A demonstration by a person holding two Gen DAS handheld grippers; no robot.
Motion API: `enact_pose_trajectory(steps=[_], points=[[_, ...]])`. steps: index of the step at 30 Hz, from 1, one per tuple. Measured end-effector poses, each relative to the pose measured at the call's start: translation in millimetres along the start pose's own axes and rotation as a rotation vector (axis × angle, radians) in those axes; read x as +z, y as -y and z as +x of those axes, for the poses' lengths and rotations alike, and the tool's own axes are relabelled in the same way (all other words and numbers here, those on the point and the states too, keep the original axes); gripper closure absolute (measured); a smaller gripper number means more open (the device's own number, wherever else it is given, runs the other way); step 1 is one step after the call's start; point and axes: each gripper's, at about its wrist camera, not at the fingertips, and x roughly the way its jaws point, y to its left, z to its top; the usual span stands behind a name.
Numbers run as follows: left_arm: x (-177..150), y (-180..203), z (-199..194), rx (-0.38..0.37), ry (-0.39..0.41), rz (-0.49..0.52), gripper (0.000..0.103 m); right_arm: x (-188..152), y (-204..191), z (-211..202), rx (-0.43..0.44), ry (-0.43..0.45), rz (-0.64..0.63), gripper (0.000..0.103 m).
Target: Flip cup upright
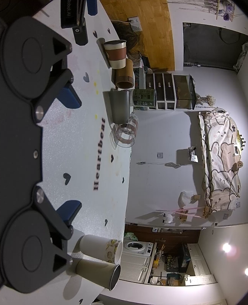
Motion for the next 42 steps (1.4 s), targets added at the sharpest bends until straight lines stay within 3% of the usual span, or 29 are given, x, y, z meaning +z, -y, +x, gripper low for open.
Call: enact_pose_trajectory(steps=[42], points=[[1.6,-3.6,1.0,0.000,-0.006,-0.007,0.000,-2.0,-2.5,-4.8,0.000,0.002,0.001,0.000]])
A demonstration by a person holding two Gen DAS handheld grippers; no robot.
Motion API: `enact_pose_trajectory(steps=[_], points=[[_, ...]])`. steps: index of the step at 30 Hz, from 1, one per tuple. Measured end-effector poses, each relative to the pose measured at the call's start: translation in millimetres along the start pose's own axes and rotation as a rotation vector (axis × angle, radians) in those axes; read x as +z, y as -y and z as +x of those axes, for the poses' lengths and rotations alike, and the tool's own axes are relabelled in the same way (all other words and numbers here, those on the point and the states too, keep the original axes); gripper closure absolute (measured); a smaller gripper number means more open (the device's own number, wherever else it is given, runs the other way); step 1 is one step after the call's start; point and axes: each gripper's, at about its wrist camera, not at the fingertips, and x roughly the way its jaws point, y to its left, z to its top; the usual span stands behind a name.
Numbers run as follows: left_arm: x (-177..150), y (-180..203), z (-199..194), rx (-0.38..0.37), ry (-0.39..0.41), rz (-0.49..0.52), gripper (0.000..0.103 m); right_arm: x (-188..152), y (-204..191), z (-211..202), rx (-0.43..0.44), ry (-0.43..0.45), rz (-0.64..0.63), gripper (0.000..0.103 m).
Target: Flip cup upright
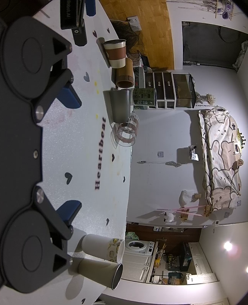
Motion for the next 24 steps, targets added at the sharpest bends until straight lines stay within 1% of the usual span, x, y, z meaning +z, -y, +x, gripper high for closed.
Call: enact_pose_trajectory(steps=[5,11,14,16,19,22,24], points=[[6,-13,7,-0.006,0.027,-0.006,0.000,-2,2,-2,0.001,0.004,0.001,0.000],[33,-53,27,0.044,0.113,0.009,0.000,-7,2,0,0.003,-0.004,0.017,0.000],[56,-76,46,0.054,0.134,0.047,0.000,-7,-1,0,0.006,-0.005,0.015,0.000],[72,-88,60,0.046,0.142,0.100,0.000,-6,-3,-1,0.006,-0.005,0.014,0.000],[99,-100,86,0.044,0.099,0.188,0.000,-6,-6,-1,0.006,-0.004,0.017,0.000],[122,-102,114,0.050,-0.001,0.315,0.000,-6,-9,0,0.009,-0.009,0.024,0.000],[130,-106,132,0.064,-0.046,0.387,0.000,-7,-12,1,0.013,-0.013,0.029,0.000]])
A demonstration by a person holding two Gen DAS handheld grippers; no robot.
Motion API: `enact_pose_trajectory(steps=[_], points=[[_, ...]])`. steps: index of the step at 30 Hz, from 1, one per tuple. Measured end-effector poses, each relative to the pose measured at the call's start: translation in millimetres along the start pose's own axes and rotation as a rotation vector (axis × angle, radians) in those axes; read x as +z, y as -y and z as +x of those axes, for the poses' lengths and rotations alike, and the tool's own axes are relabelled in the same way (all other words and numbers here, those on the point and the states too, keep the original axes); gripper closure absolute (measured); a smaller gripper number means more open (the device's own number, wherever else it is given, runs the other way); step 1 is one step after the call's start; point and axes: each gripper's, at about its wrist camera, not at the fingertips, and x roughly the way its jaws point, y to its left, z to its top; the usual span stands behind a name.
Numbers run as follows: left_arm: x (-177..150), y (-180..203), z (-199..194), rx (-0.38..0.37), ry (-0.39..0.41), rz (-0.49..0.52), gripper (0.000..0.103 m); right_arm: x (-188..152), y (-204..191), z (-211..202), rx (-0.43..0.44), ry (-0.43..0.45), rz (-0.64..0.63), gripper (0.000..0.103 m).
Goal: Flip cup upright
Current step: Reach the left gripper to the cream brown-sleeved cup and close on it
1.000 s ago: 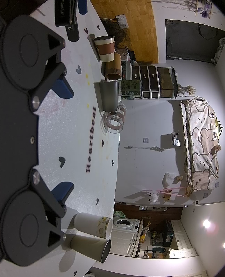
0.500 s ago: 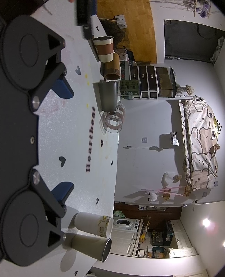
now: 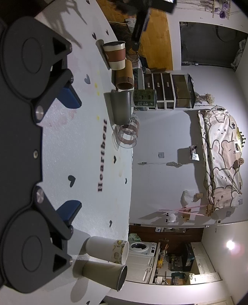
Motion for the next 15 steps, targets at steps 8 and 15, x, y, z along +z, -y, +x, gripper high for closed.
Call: enact_pose_trajectory(steps=[8,15], points=[[15,-5,68,0.063,-0.251,0.175,0.000,-1,6,2,0.004,-0.003,0.006,0.000],[12,13,98,0.029,-0.372,0.255,0.000,-2,11,4,-0.003,-0.005,0.020,0.000]])
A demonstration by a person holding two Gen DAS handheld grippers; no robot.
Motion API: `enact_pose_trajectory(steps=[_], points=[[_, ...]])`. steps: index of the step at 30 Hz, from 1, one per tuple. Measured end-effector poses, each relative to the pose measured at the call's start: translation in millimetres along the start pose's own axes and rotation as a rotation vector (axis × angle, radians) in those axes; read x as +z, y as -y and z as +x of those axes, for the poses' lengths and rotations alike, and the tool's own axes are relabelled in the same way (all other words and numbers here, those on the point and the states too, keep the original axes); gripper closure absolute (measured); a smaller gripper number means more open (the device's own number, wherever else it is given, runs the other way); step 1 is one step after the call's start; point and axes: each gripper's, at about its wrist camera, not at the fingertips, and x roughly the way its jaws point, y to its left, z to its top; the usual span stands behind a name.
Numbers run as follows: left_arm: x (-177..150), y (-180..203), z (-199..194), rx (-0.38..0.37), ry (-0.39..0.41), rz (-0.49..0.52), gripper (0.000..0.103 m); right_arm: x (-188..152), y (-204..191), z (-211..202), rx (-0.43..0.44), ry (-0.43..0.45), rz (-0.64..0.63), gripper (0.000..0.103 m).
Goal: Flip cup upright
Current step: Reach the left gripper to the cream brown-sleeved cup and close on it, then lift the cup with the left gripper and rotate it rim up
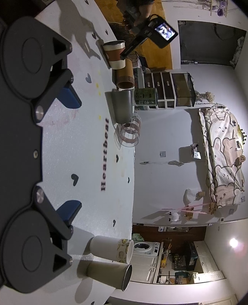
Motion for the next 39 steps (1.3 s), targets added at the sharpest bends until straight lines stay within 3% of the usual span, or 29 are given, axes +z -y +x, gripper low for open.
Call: enact_pose_trajectory(steps=[6,9,10,14,18,21,26,32,39], points=[[-3,6,27,0.002,-0.095,0.035,0.006,-2,10,-2,0.002,-0.005,0.008,0.000],[-3,11,39,0.008,-0.136,0.041,0.016,-2,11,-2,0.005,-0.006,0.011,0.000],[-5,11,41,0.006,-0.143,0.039,0.026,-2,11,-1,0.006,-0.007,0.014,0.000],[-9,12,36,0.008,-0.118,0.020,0.026,-2,13,-1,0.011,-0.006,0.025,0.000],[-14,21,14,-0.064,-0.040,-0.007,0.026,-2,17,-1,0.013,0.001,0.037,0.000],[-17,43,-17,-0.124,0.047,0.028,0.026,-3,20,-2,0.011,0.007,0.052,0.000],[-21,96,-77,-0.201,0.202,0.177,0.026,-1,26,-5,0.010,0.016,0.080,0.000],[-28,165,-146,-0.400,0.376,0.373,0.026,0,38,-10,-0.014,0.030,0.121,0.000],[-50,243,-195,-0.510,0.494,0.599,0.026,5,62,-10,-0.054,0.026,0.208,0.000]])
